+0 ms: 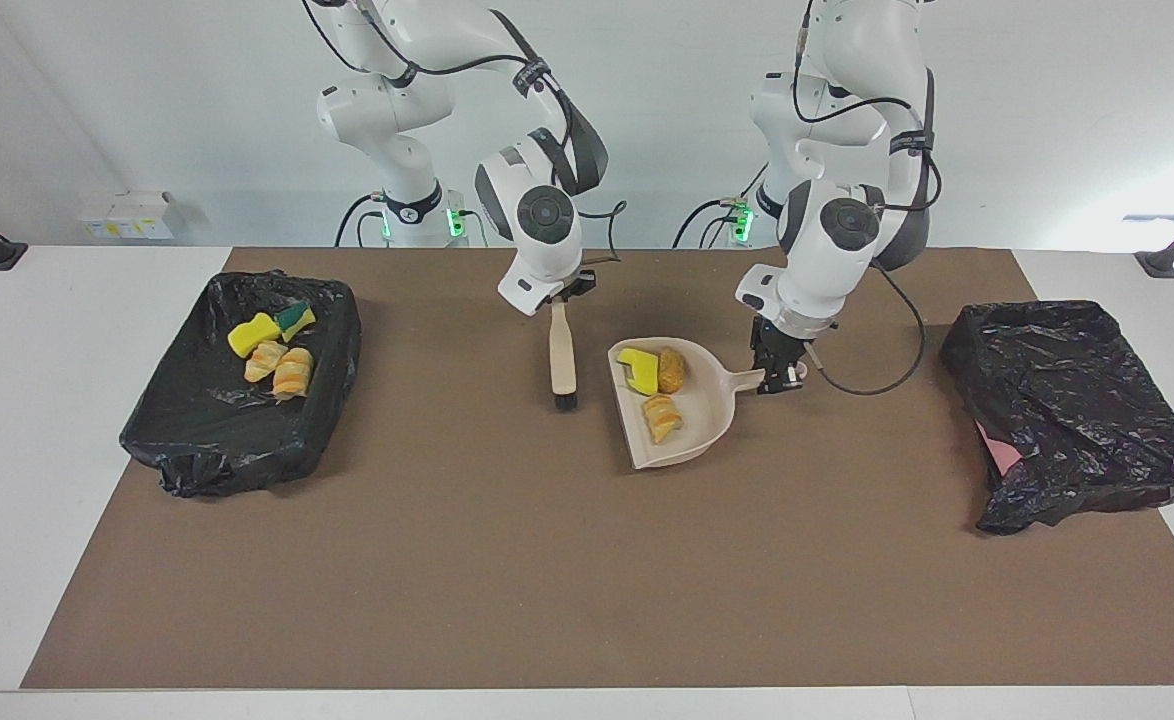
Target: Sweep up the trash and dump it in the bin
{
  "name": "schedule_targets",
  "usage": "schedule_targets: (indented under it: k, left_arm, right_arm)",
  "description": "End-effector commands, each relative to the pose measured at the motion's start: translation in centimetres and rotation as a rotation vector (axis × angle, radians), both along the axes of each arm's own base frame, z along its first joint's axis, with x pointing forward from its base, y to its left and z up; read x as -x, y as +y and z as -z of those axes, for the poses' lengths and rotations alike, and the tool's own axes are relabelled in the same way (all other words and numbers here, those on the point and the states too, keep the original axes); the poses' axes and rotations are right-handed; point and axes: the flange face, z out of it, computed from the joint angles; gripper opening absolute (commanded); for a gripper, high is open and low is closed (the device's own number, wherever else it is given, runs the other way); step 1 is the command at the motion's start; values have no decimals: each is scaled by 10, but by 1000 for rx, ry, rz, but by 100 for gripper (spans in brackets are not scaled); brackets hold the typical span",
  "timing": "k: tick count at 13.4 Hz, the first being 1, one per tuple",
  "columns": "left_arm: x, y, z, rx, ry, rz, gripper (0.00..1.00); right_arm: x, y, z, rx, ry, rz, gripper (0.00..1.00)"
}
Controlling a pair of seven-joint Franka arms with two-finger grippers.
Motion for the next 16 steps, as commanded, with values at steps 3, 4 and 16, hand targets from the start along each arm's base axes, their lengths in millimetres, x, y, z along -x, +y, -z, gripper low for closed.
schedule_targets:
  k: [3,4,16]
  left_arm:
    - [-59,60,-51,5,53,54,0]
    - [-65,74,-62,6,55,61,0]
    - [-66,305,-151,-93,33,156,0]
  right_arm:
    - [31,21,-3,11,-57,82,0]
    - [37,25,-4,21,-65,104,0]
    - [144,55,9,-36,-23,82,0]
